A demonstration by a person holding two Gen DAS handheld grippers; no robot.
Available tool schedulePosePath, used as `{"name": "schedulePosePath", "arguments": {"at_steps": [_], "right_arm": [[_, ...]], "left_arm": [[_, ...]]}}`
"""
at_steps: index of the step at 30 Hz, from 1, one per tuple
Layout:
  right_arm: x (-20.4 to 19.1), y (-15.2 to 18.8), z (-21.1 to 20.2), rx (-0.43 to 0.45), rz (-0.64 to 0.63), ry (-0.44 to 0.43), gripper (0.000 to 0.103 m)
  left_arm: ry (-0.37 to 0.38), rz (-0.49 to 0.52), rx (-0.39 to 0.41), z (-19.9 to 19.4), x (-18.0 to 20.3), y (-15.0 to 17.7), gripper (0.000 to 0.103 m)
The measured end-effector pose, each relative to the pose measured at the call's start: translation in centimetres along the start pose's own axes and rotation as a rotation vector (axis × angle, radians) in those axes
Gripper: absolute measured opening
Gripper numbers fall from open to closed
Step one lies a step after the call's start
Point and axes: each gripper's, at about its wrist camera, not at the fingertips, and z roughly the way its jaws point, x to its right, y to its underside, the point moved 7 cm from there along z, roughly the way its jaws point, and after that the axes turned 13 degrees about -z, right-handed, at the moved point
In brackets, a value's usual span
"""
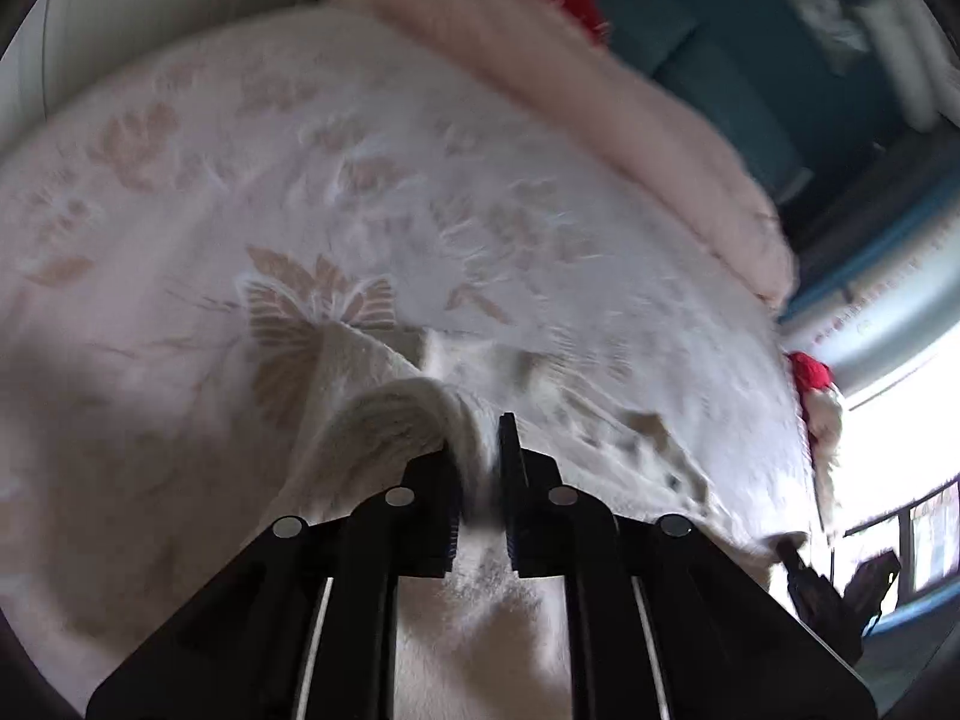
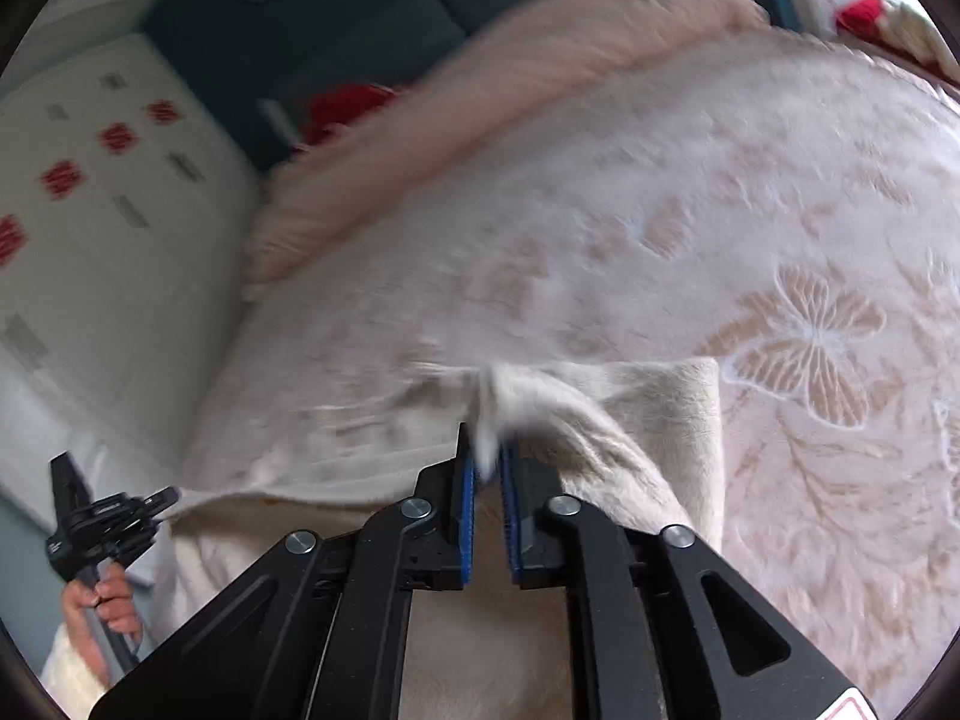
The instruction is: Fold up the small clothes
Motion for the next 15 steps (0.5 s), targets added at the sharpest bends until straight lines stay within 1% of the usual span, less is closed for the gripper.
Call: {"name": "schedulePosePath", "arguments": {"at_steps": [1,2,3,4,5,6,7,8,9,10,11,12,14,15], "right_arm": [[0.9,0.0,0.7,0.011,0.027,0.039,0.013],[1.4,-0.1,0.7,0.024,0.044,0.044,0.014],[2.0,-0.4,0.6,0.040,0.069,0.045,0.022],[2.7,-0.6,-0.1,0.057,0.096,0.044,0.039],[2.9,-0.6,-0.8,0.072,0.101,0.046,0.047],[3.1,-0.5,-2.2,0.101,0.086,0.044,0.059],[3.1,-0.3,-2.9,0.105,0.058,0.040,0.062],[3.0,0.2,-3.2,0.096,0.021,0.038,0.062],[3.0,0.8,-3.3,0.076,-0.021,0.044,0.064],[2.8,1.6,-2.9,0.042,-0.059,0.052,0.066],[2.9,2.2,-2.3,0.002,-0.081,0.051,0.066],[2.7,3.1,-0.9,-0.061,-0.092,0.044,0.066],[2.9,3.8,0.8,-0.103,-0.098,0.057,0.066],[3.1,4.1,1.7,-0.118,-0.091,0.063,0.065]], "left_arm": [[-0.006,-0.038,0.006,1.2,-0.8,-0.3,0.013],[-0.011,-0.049,0.012,2.0,-1.2,-0.5,0.017],[-0.036,-0.038,0.022,2.2,-1.8,-0.6,0.020],[-0.044,-0.014,0.031,1.9,-2.2,-0.7,0.028],[-0.034,0.034,0.047,1.0,-2.4,-0.5,0.036],[-0.017,0.073,0.062,0.2,-2.3,-0.4,0.041],[0.005,0.114,0.083,-0.3,-2.2,-0.4,0.054],[0.010,0.149,0.100,-1.2,-2.4,-0.2,0.076],[-0.012,0.182,0.114,-1.8,-2.9,0.1,0.083],[-0.022,0.199,0.112,-1.6,-3.2,0.2,0.085],[-0.034,0.215,0.078,-0.7,-3.6,0.4,0.085],[-0.052,0.220,0.048,0.3,-3.8,0.5,0.085],[-0.085,0.209,-0.001,2.6,-4.2,0.7,0.085],[-0.089,0.197,0.001,3.1,-4.1,0.6,0.085]]}}
